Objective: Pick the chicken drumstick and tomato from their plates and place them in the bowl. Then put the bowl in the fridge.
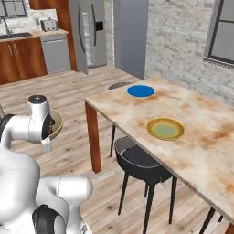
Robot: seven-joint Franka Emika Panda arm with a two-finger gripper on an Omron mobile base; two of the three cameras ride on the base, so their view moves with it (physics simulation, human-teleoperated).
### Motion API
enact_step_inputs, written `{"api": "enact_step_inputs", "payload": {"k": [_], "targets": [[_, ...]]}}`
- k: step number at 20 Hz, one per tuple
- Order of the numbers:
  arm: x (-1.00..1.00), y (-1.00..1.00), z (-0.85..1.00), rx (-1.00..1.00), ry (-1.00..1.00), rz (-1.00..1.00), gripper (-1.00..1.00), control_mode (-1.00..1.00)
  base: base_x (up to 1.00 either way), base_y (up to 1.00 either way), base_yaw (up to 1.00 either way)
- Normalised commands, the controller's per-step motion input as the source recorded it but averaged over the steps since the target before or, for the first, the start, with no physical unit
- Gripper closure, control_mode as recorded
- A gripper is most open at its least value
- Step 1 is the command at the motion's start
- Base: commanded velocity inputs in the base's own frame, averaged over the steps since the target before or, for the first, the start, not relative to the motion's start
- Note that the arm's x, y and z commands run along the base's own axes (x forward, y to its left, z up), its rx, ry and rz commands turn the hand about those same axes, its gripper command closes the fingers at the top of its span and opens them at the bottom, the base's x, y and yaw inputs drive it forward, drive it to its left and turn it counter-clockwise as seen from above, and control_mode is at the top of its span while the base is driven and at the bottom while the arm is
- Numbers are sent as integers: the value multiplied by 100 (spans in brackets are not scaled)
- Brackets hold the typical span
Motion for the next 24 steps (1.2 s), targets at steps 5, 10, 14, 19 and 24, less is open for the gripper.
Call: {"api": "enact_step_inputs", "payload": {"k": [5, 10, 14, 19, 24], "targets": [[0, 0, 0, 0, 0, 0, 100, 100, 3, 52, 55], [0, 0, 0, 0, 0, 0, 100, 100, 77, 49, 3], [0, 0, 0, 0, 0, 0, 100, 100, 87, 36, -5], [0, 0, 0, 0, 0, 0, 100, 100, 89, 35, -9], [0, 0, 0, 0, 0, 0, 100, 100, 89, 34, -11]]}}
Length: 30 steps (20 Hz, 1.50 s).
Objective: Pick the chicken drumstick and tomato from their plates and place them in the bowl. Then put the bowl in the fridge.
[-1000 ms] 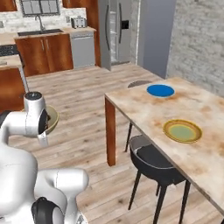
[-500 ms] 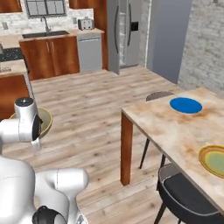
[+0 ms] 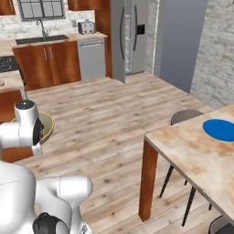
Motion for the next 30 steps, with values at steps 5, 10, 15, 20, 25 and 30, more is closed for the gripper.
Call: {"api": "enact_step_inputs", "payload": {"k": [5, 10, 15, 20, 25, 30], "targets": [[0, 0, 0, 0, 0, 0, 100, 100, 82, 36, -21], [0, 0, 0, 0, 0, 0, 100, 100, 74, 38, -33], [0, 0, 0, 0, 0, 0, 100, 100, 69, 38, -39], [0, 0, 0, 0, 0, 0, 100, 100, 64, 39, -45], [0, 0, 0, 0, 0, 0, 100, 100, 65, 39, -43], [0, 0, 0, 0, 0, 0, 100, 100, 66, 39, -43]]}}
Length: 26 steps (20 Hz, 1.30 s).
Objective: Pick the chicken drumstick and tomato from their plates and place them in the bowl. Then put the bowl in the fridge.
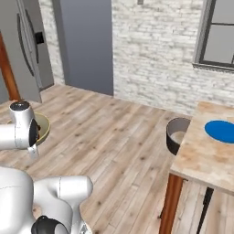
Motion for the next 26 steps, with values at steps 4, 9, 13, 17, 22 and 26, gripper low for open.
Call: {"api": "enact_step_inputs", "payload": {"k": [4, 9, 13, 17, 22, 26], "targets": [[0, 0, 0, 0, 0, 0, 100, 100, 66, 39, -43], [0, 0, 0, 0, 0, 0, 100, 100, 64, 39, -45], [0, 0, 0, 0, 0, 0, 100, 100, 73, 39, -36], [0, 0, 0, 0, 0, 0, 100, 100, 85, 38, -15], [0, 0, 0, 0, 0, 0, 100, 100, 87, 47, 0], [0, 0, 0, 0, 0, 0, 100, 100, 88, 48, 0]]}}
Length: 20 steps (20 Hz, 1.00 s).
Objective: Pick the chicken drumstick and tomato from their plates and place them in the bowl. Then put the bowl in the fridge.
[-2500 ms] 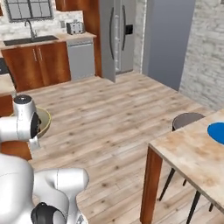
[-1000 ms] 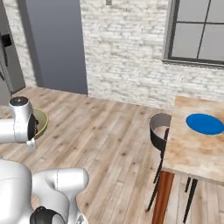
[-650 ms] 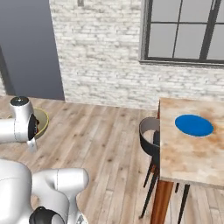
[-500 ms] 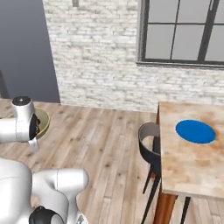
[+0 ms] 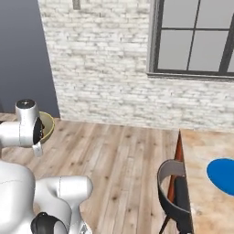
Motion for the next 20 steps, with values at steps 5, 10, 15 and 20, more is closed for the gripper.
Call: {"api": "enact_step_inputs", "payload": {"k": [5, 10, 15, 20], "targets": [[0, 0, 0, 0, 0, 0, 100, 100, 88, 48, 0], [0, 0, 0, 0, 0, 0, 100, 100, 85, 49, 1], [0, 0, 0, 0, 0, 0, 100, 100, 73, 48, 16], [0, 0, 0, 0, 0, 0, 100, 100, 62, 44, 31]]}}
